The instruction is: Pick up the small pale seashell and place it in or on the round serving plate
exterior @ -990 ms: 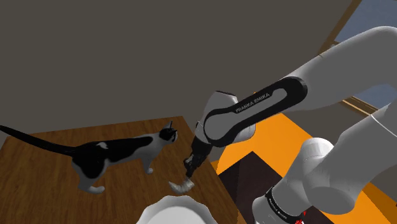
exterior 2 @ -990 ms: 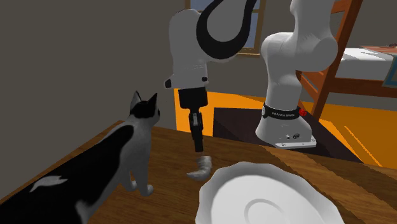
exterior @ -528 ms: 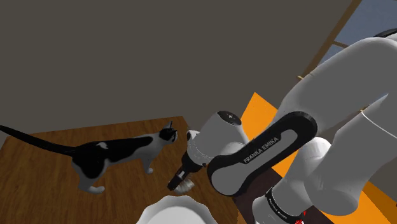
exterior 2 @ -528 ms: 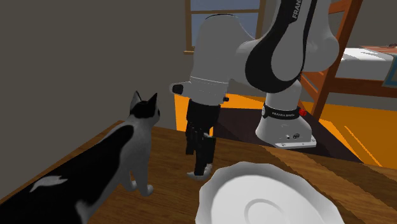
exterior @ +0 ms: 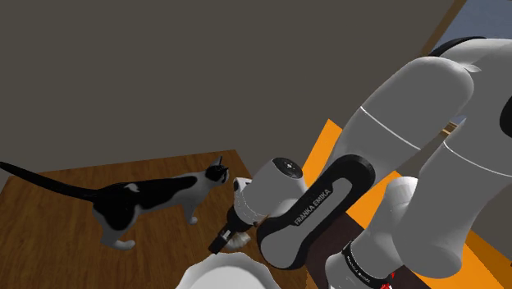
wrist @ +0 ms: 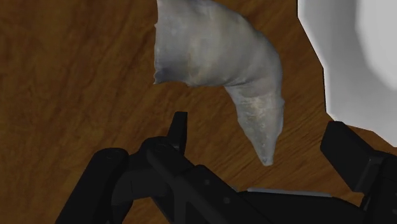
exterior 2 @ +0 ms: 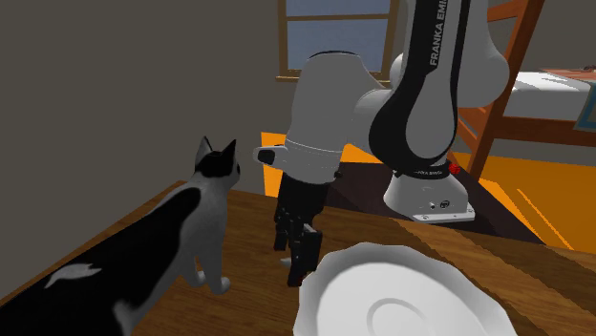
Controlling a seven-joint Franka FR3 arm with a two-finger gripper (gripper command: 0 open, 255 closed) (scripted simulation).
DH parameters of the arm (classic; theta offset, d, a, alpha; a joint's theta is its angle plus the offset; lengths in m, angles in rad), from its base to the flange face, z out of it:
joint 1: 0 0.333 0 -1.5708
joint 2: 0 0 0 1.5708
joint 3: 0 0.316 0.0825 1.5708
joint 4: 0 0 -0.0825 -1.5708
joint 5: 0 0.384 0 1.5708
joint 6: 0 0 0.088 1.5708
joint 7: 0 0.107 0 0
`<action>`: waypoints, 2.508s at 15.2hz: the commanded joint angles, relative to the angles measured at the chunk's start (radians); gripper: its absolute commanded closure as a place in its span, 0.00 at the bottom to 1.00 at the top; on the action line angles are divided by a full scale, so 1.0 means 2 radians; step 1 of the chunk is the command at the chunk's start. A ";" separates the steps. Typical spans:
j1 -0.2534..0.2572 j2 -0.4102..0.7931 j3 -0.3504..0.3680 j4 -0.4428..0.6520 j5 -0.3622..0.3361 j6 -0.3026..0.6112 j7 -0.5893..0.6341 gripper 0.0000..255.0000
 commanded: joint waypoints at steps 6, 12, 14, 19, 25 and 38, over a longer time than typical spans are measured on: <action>-0.002 0.007 0.003 0.002 0.002 0.005 -0.002 0.00; 0.001 0.006 0.001 0.002 0.001 0.005 0.000 1.00; 0.000 0.006 0.002 0.001 0.001 0.005 -0.001 1.00; 0.035 -0.028 -0.043 -0.007 -0.042 -0.023 0.038 1.00; 0.025 -0.093 -0.046 -0.015 -0.100 -0.081 0.090 1.00; 0.025 -0.188 0.017 -0.016 -0.125 -0.168 0.188 1.00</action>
